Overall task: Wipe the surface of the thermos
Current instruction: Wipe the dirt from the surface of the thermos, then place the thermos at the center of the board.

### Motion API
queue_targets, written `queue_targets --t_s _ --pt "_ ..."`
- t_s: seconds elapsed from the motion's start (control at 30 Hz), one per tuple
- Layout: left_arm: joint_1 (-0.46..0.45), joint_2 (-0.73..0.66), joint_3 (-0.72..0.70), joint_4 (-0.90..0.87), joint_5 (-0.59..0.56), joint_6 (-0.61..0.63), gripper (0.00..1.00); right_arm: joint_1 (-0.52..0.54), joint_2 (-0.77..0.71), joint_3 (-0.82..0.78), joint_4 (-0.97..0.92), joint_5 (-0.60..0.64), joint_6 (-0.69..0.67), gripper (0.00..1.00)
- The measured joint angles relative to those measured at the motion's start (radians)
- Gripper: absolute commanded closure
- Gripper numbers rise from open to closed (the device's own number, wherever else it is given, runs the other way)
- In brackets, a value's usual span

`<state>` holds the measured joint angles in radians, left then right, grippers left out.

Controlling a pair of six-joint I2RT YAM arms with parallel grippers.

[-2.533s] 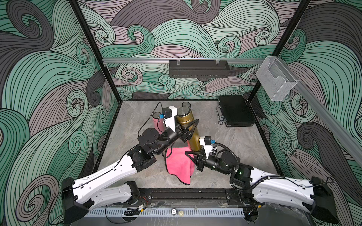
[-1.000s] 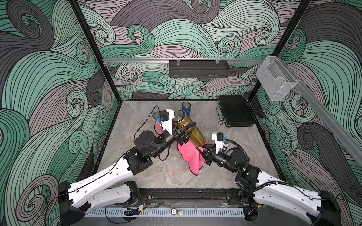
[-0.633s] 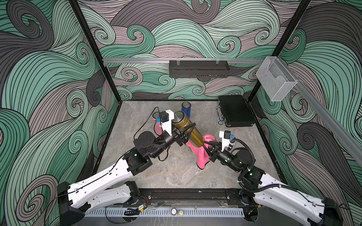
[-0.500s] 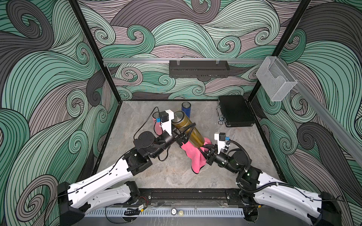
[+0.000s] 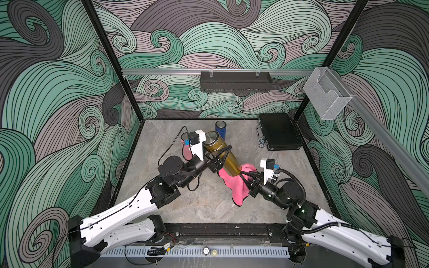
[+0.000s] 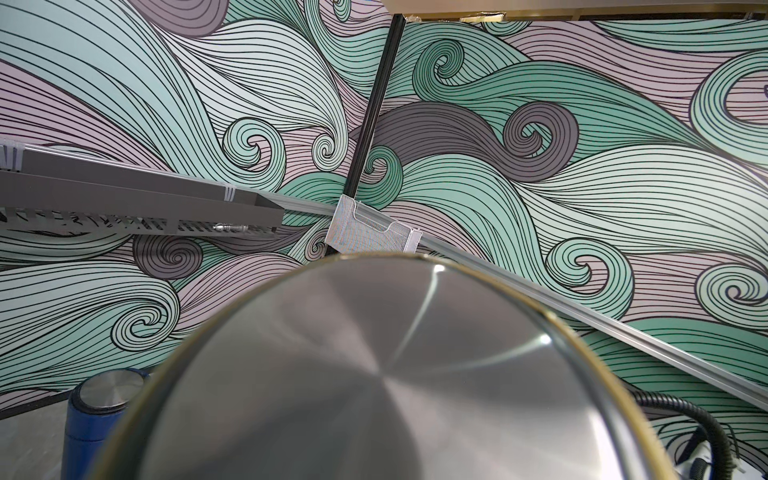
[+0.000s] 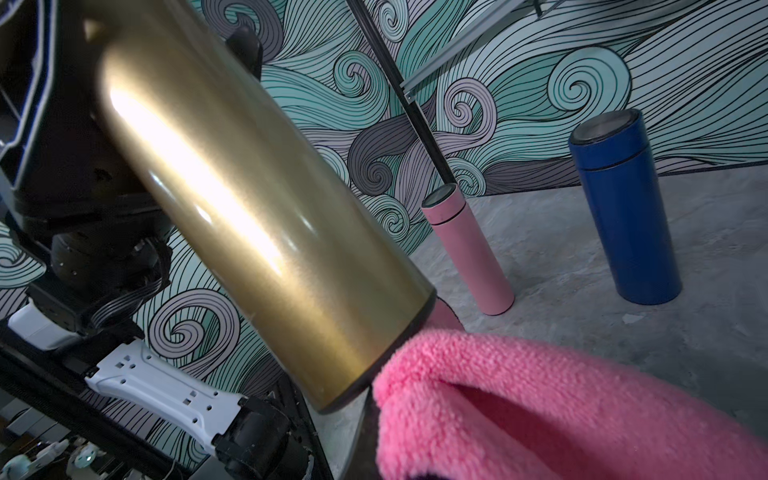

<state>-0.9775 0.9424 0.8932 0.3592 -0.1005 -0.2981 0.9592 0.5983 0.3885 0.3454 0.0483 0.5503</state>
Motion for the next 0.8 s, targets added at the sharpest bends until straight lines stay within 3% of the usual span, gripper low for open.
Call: queue_targets --t_s 0.4,0.57,0.7,0.8 --pt "0.002 -0.007 -0.027 -0.182 -0.021 0.079 1.0 -0.084 -0.005 0.008 -0.068 0.073 -0.044 1.0" --pt "0.018 0.064 -0.028 -0.201 -0.073 0.181 1.0 -0.097 -0.023 0.122 -0.311 0.311 -0.138 1.0" --pt "0.023 0.266 -0.023 -0.142 -0.098 0.248 1.0 -0.131 -0.03 0.203 -0.446 0.535 -0.203 1.0" --pt "0.024 0.434 0.003 -0.116 -0.099 0.262 1.0 -0.175 -0.037 0.198 -0.502 0.611 -0.23 1.0"
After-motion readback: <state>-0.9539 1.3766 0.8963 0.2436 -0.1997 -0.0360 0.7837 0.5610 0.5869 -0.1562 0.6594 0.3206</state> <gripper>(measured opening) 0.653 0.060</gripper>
